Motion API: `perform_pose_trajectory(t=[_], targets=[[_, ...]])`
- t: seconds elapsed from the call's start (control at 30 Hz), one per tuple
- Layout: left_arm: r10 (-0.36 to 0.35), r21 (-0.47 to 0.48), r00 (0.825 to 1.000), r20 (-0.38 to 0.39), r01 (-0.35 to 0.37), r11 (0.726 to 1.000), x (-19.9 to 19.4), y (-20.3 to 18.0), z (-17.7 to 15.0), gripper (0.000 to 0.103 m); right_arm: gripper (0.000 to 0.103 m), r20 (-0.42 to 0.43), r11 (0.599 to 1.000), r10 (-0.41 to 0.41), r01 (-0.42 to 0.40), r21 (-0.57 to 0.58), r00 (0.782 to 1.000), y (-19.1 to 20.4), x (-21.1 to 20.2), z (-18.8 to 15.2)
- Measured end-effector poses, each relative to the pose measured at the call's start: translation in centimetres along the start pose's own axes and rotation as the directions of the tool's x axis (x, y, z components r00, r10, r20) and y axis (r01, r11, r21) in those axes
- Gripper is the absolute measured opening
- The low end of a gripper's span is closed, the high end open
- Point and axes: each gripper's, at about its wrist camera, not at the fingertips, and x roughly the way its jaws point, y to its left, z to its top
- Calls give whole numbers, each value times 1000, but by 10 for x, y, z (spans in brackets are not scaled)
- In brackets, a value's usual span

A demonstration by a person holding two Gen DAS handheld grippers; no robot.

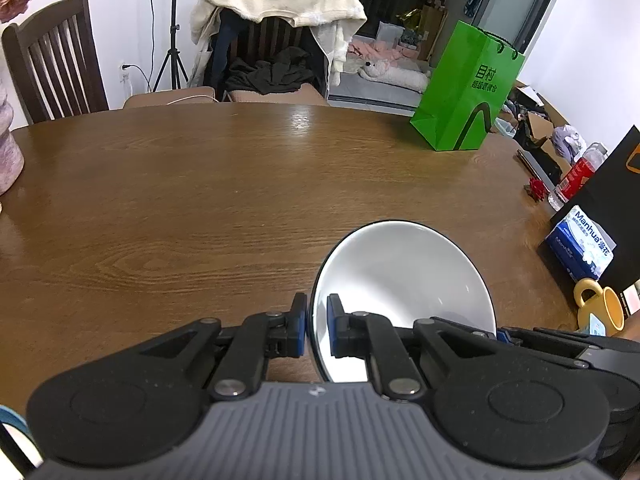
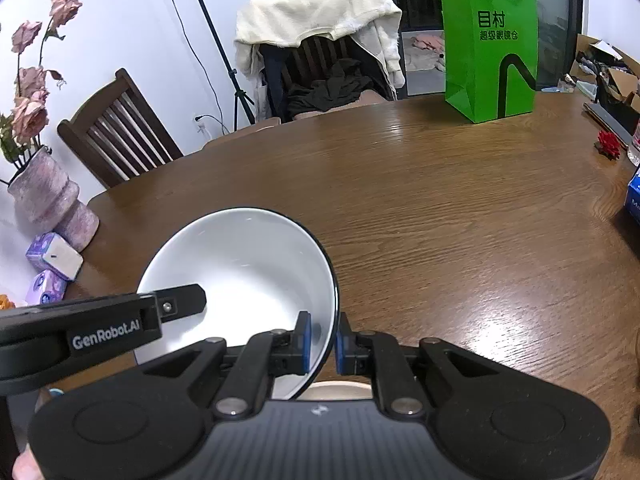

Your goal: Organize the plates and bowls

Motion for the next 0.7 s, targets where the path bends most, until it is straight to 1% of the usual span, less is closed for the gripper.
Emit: perform_pose_trajectory(t=[0.7], targets=[[3, -11, 1000, 13, -3, 1000, -37, 34, -23, 11, 12, -3, 999, 2, -2, -34, 1000, 51, -23, -31]])
